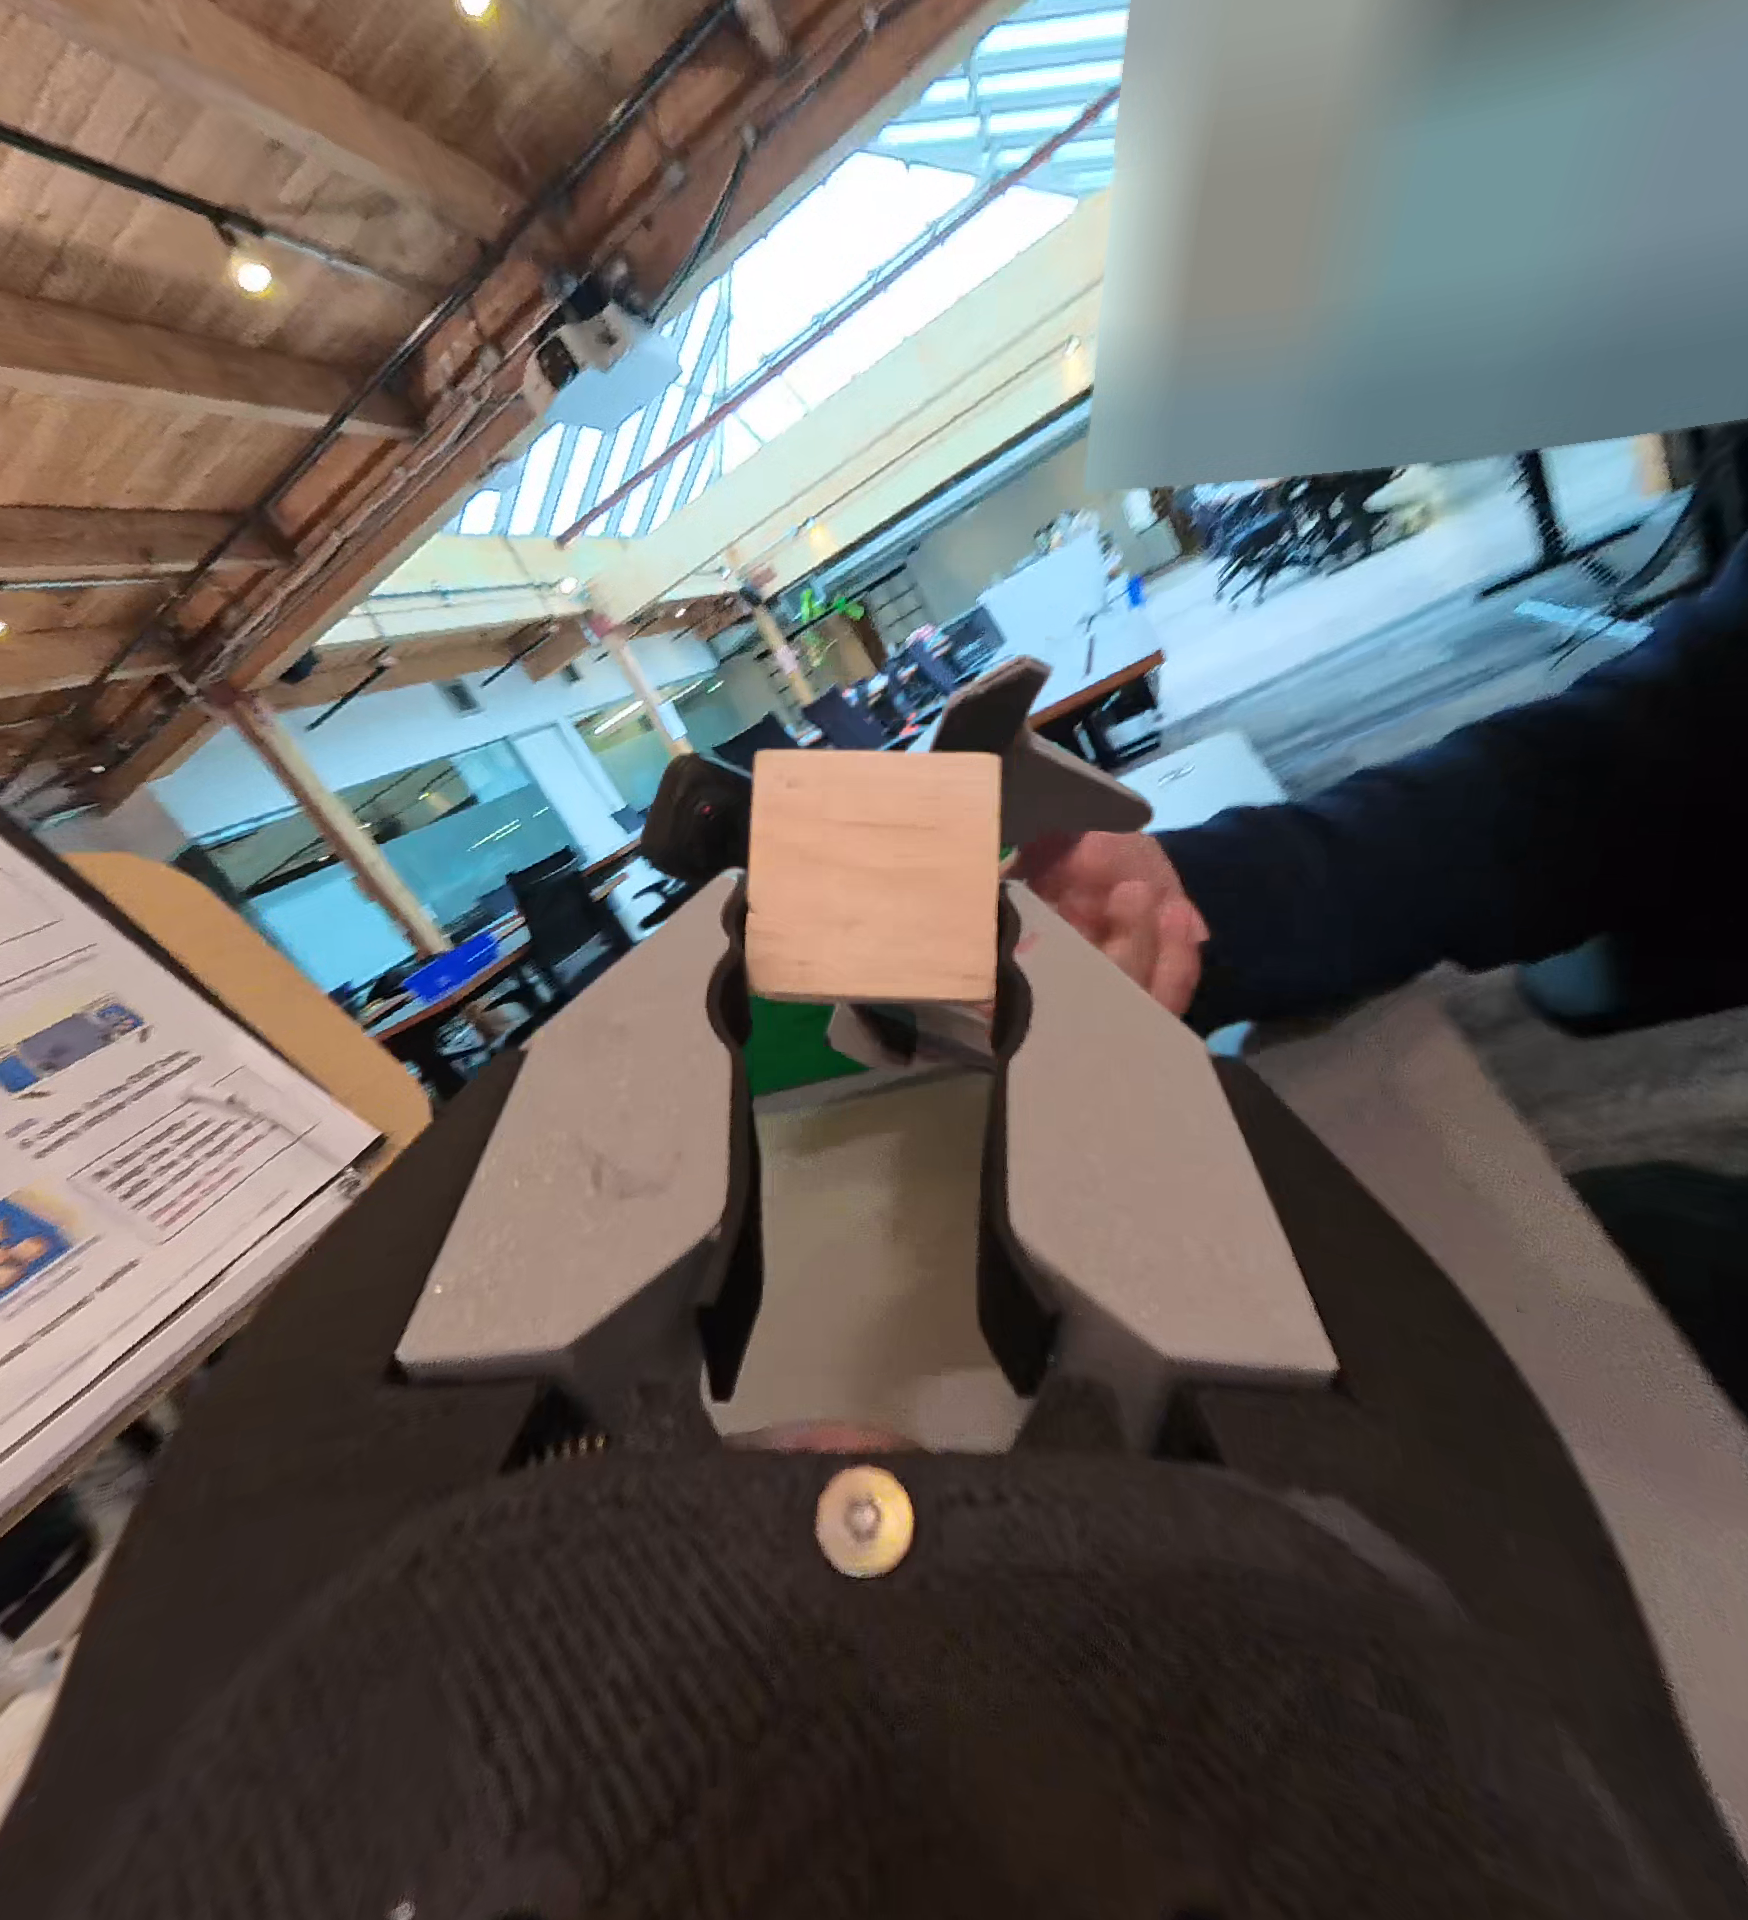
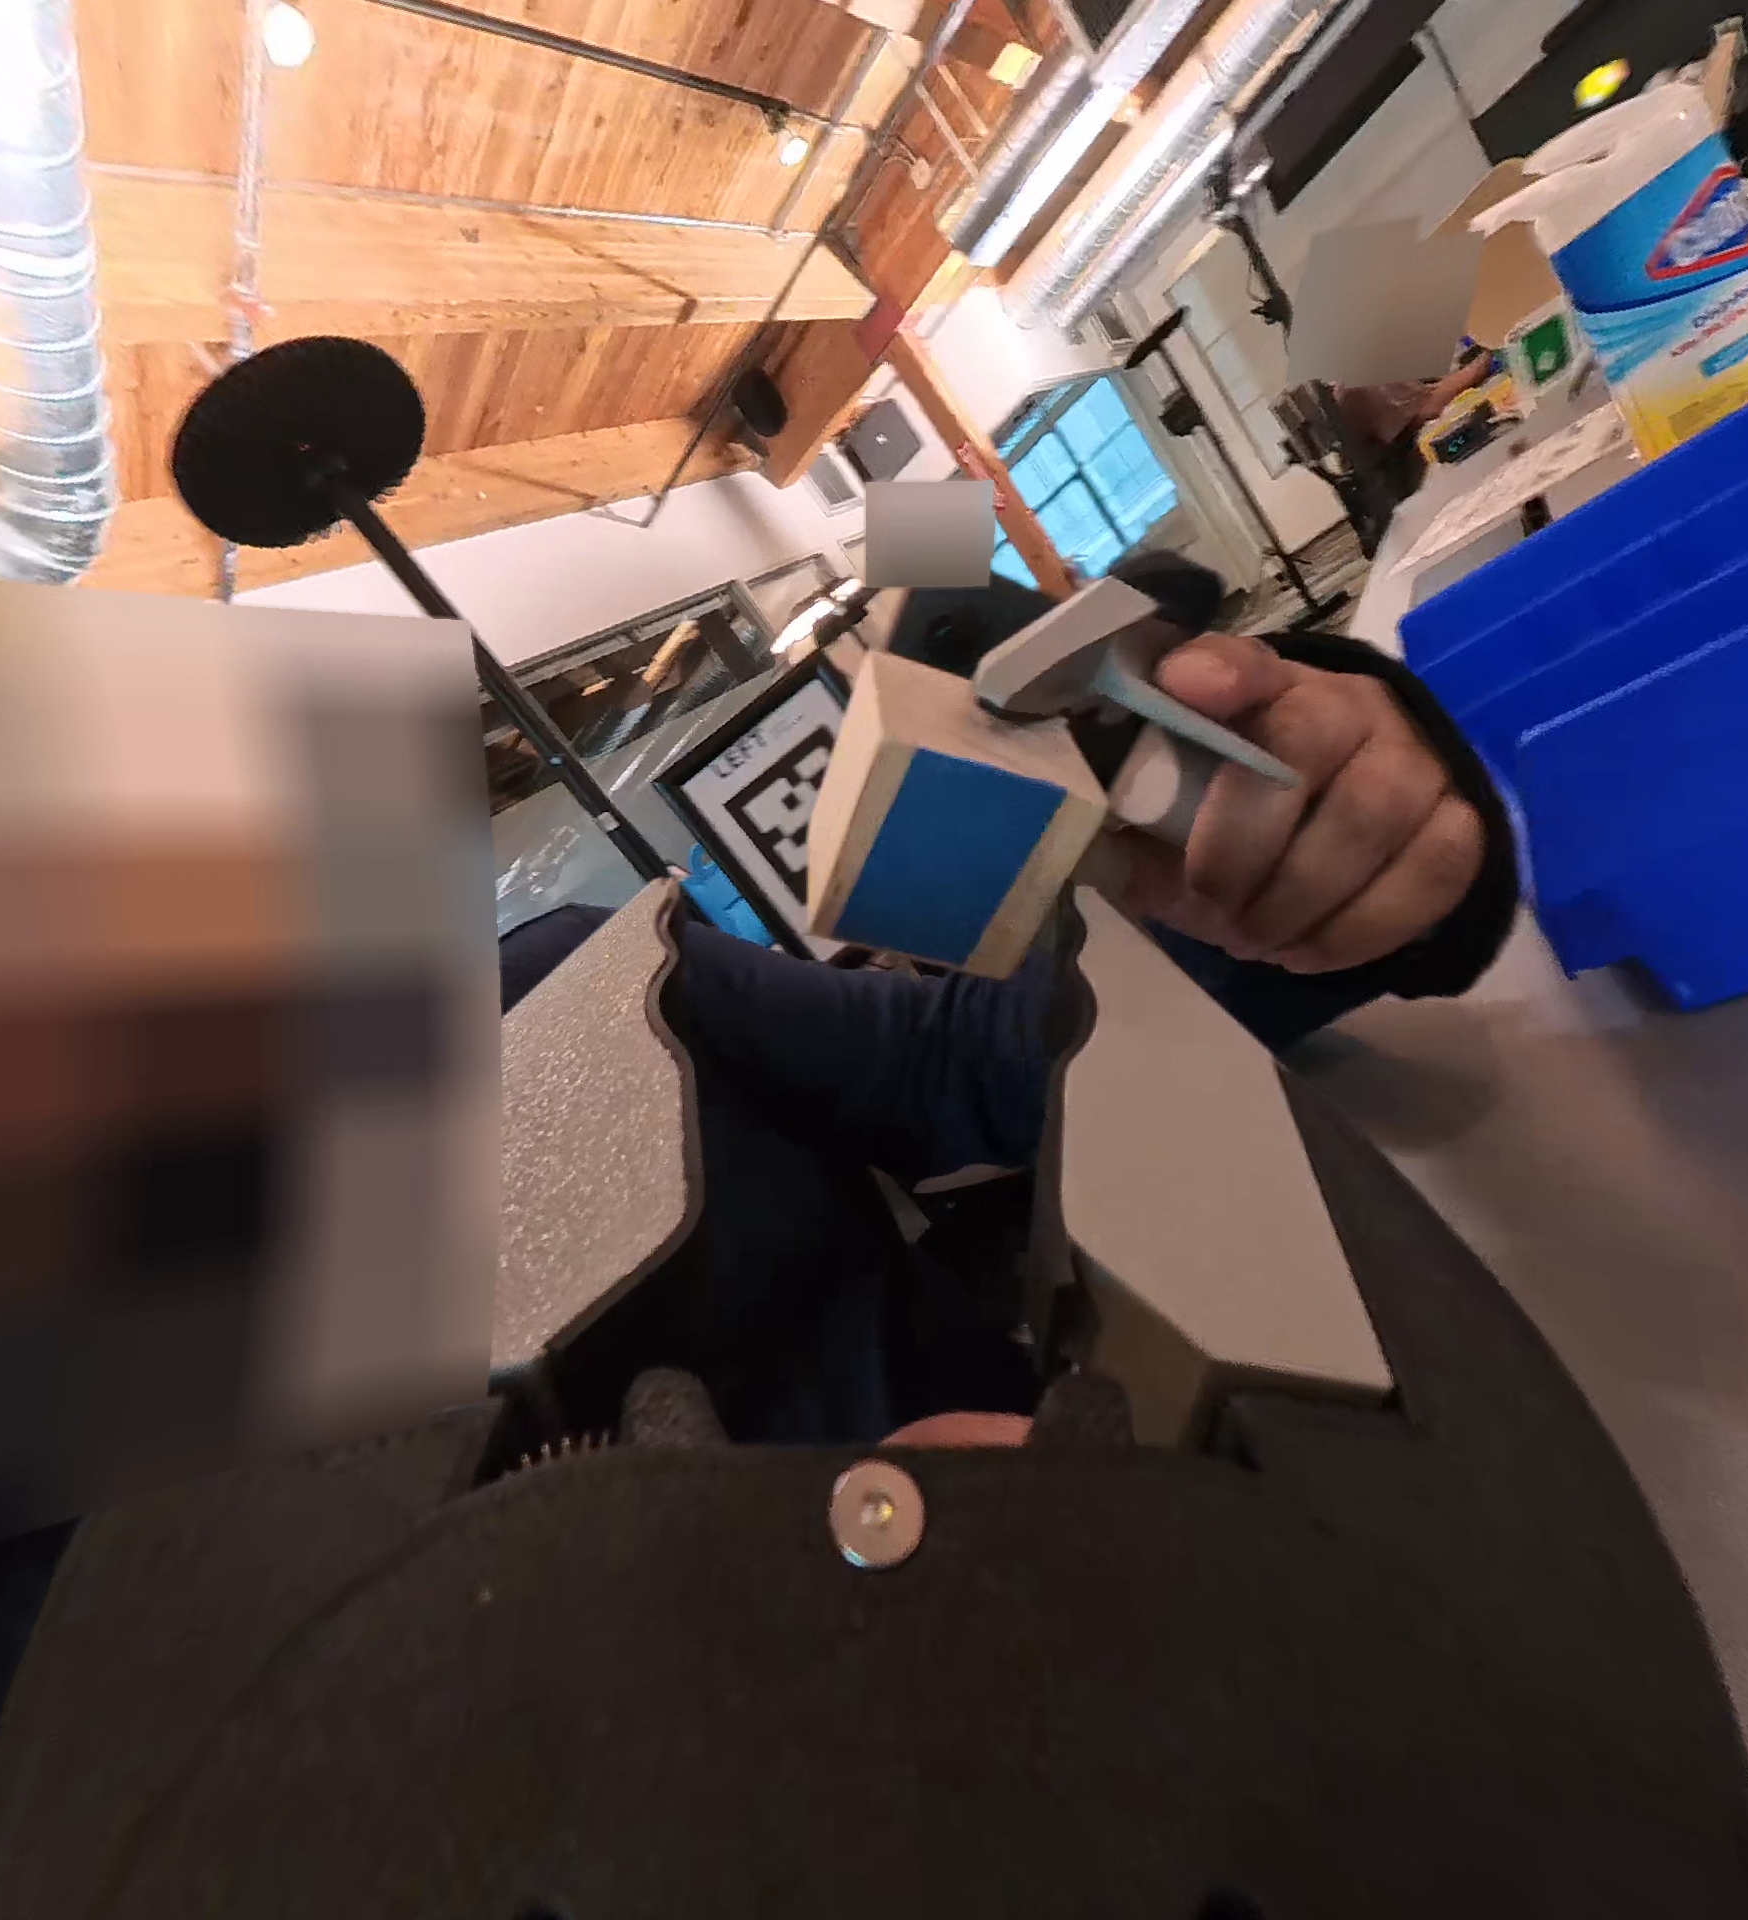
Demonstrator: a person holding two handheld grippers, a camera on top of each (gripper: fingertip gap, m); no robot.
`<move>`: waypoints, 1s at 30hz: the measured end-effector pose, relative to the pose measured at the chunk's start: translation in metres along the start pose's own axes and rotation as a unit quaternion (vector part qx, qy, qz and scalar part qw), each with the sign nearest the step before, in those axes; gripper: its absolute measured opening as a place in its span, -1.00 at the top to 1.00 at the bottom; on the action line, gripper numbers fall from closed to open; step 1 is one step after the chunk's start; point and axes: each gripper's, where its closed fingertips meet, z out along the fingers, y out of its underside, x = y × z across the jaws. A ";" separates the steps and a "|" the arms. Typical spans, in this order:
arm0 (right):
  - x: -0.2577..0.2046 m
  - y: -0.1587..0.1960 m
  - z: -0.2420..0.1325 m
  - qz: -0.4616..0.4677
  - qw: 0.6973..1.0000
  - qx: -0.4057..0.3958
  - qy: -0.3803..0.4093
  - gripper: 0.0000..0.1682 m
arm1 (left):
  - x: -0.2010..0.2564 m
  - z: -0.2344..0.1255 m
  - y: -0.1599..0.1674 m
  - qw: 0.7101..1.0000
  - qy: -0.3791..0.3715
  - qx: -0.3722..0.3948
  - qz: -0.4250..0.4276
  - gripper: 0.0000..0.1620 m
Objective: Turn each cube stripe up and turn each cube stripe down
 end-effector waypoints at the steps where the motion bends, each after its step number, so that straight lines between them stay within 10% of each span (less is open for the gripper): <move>1: 0.005 0.000 -0.001 0.000 1.000 0.001 0.014 0.22 | 0.000 0.001 0.004 1.000 -0.006 -0.012 0.011 0.45; 3: 0.016 0.003 -0.004 0.008 0.999 -0.006 0.040 0.46 | 0.002 0.002 0.009 0.999 -0.009 -0.026 0.023 0.46; 22: 0.036 -0.007 -0.024 -0.039 0.988 0.028 0.147 0.50 | -0.007 -0.002 0.029 0.991 -0.099 -0.056 0.074 0.40; 30: -0.023 -0.047 -0.115 -0.176 0.878 0.027 0.445 0.50 | -0.015 -0.005 0.033 0.987 -0.126 -0.068 0.077 0.45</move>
